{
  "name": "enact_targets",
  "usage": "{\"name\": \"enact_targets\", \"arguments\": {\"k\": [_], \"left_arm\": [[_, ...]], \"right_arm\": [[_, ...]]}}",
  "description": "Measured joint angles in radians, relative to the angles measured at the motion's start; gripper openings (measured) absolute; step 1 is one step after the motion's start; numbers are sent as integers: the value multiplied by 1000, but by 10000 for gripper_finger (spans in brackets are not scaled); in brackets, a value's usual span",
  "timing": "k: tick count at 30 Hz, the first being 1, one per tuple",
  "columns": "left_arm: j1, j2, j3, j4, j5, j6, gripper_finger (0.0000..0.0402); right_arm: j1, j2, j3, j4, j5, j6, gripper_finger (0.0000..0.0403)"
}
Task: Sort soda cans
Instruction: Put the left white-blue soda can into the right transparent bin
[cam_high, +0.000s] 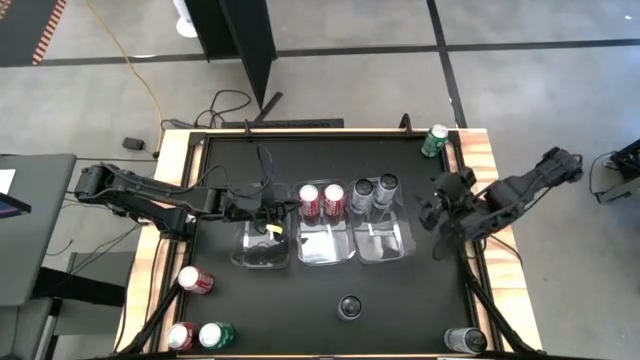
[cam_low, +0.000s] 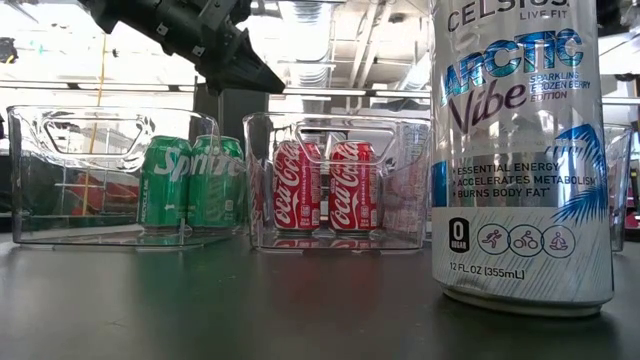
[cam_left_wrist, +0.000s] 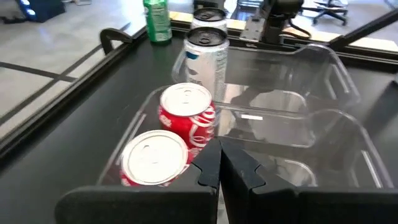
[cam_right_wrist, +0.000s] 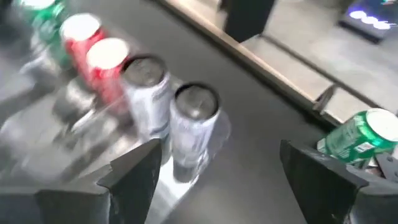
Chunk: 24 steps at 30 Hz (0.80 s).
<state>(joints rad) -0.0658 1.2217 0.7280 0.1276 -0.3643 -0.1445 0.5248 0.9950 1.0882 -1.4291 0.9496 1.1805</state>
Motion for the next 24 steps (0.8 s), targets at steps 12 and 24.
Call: {"name": "enact_targets", "arguments": {"k": [12,24], "left_arm": [[-25,0,0,80,20,-6,12],[-46,17,0,190,-36,-50,123]], "right_arm": [[-15,17,-28,284,349,-397,317],[54,-43,-34,186,369,-345,317]]}}
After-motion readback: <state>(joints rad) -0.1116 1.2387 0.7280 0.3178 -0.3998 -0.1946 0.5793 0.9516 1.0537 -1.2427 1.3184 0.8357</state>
